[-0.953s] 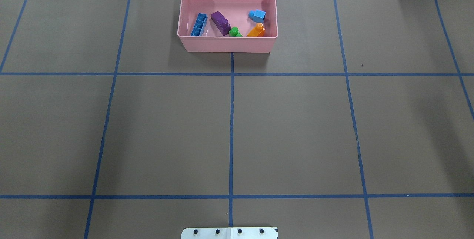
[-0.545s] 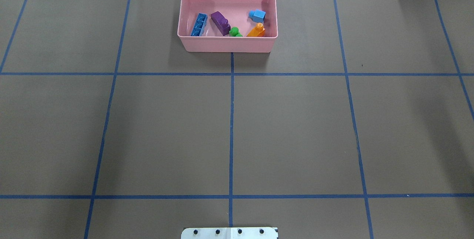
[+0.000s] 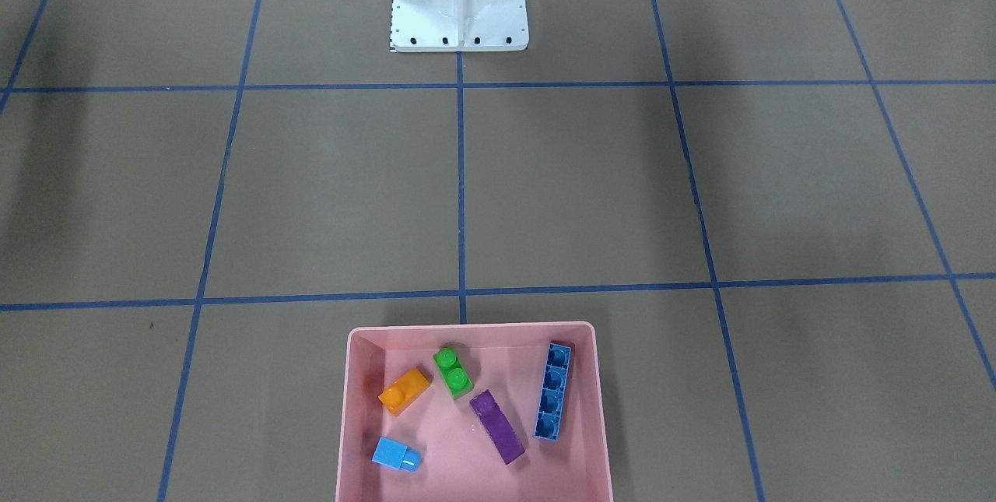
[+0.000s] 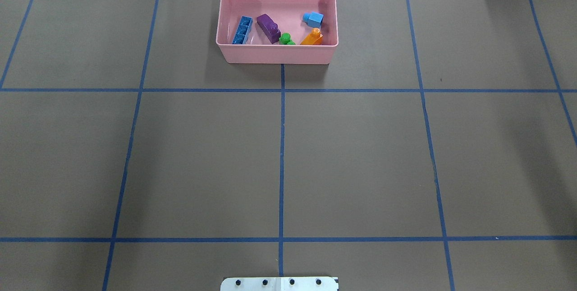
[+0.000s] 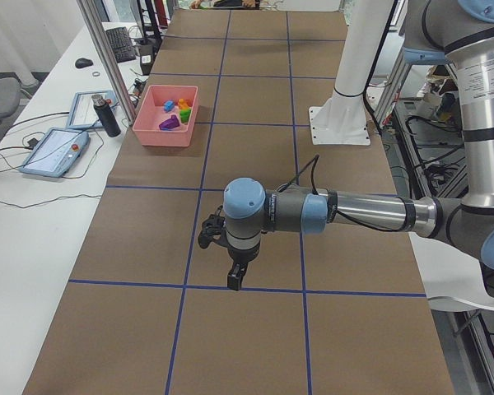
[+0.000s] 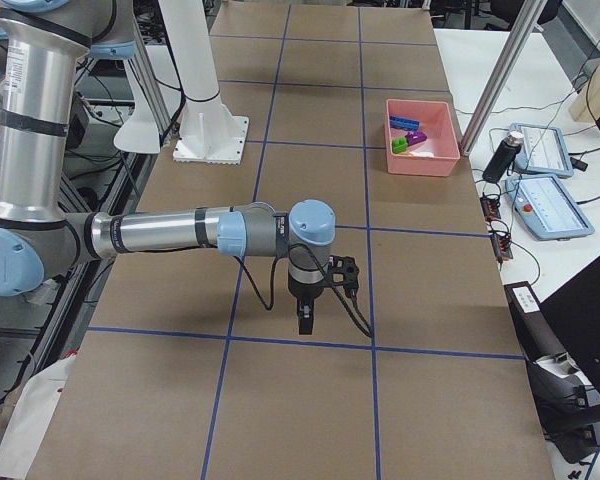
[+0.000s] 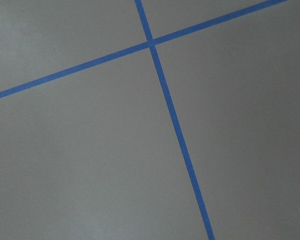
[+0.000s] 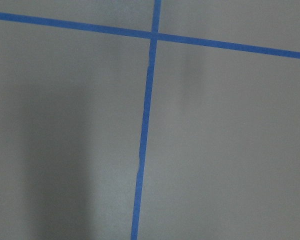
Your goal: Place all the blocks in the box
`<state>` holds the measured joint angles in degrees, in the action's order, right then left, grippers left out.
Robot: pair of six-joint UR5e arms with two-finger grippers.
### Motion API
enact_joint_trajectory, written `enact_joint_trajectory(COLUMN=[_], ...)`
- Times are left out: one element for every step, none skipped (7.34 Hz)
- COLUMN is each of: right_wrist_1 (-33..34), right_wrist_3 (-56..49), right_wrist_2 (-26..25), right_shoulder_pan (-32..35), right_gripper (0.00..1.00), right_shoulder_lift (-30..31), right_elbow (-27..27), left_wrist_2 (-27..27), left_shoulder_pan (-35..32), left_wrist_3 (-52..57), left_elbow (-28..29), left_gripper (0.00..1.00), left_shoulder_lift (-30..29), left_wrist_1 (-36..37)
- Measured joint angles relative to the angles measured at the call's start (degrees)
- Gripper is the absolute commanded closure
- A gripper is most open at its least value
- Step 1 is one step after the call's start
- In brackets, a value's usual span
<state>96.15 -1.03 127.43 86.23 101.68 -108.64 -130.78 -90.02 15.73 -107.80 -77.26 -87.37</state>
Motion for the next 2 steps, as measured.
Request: enact_joint_trajectory(right_wrist_1=[0.0, 0.0], right_wrist_3=[0.0, 0.1], right_wrist_2=[0.0, 0.0], right_shoulder_pan=[0.0, 0.0], right_gripper=[0.0, 0.0], right_shoulder_lift=[-0.1, -0.2], right_elbow=[0.0, 0.0], left_wrist_2=[0.0, 0.0], left_shoulder_pan=[0.0, 0.1], left_wrist_3=[0.0, 0.0], left_elbow=[0.0, -0.1], left_gripper=[0.0, 0.0], left_shoulder_lift=[0.0, -0.1], left_wrist_1=[0.0, 0.0])
